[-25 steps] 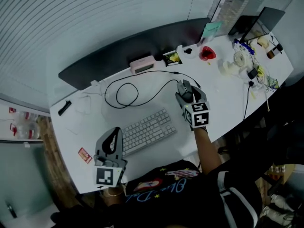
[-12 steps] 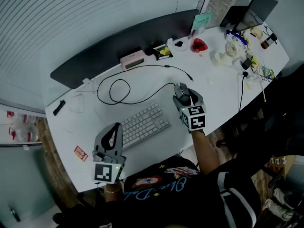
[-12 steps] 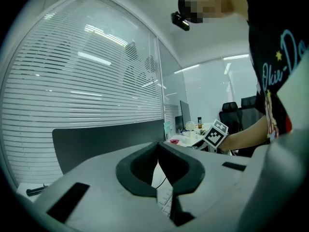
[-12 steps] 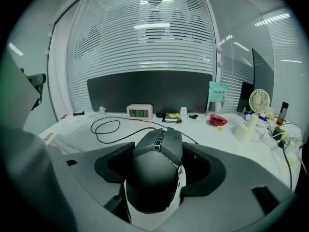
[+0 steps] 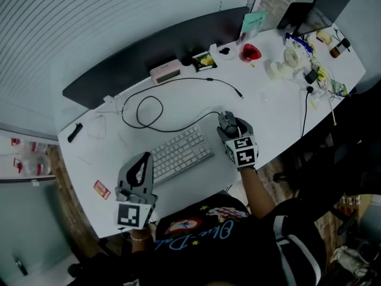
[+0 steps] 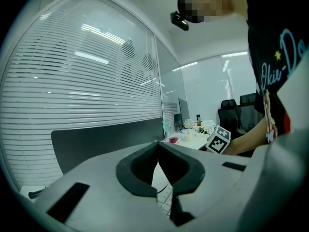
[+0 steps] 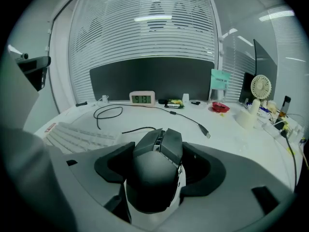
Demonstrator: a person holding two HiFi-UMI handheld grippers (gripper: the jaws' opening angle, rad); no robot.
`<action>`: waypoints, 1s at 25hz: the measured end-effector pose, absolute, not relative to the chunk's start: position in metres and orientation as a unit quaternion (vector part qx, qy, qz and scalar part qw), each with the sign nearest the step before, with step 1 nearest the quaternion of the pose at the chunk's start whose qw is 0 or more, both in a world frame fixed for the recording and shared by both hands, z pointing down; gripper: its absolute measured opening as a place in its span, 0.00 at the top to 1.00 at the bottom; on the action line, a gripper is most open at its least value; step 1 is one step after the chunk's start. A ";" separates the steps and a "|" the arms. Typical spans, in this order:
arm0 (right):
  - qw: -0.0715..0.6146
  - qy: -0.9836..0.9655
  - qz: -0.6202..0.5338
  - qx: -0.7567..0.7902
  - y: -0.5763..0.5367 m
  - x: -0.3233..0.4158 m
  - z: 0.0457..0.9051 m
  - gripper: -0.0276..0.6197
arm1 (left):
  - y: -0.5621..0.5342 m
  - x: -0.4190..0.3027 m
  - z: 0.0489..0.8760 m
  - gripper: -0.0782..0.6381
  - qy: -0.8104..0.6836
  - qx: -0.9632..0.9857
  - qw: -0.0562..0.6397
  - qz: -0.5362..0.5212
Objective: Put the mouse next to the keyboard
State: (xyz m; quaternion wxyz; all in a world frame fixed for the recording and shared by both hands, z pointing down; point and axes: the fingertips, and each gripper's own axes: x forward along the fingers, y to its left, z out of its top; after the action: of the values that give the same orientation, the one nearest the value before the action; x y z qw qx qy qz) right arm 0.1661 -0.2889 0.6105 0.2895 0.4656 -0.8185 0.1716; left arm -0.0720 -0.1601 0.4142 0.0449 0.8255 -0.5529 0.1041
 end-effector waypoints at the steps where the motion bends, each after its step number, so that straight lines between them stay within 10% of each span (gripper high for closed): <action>1: 0.292 -0.818 0.175 0.464 -0.287 0.166 0.614 0.50 | -0.160 -0.072 0.414 0.89 -0.553 0.825 0.045 0.105; 25: 0.331 -0.819 0.191 0.429 -0.272 0.158 0.654 0.50 | -0.154 -0.071 0.418 0.89 -0.564 0.817 0.053 0.108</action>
State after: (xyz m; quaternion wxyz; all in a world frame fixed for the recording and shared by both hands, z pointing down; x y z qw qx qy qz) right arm 0.1584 -0.2720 0.6539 0.3310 0.4291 -0.8185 0.1907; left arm -0.0713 -0.1539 0.4179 0.0534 0.8169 -0.5640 0.1081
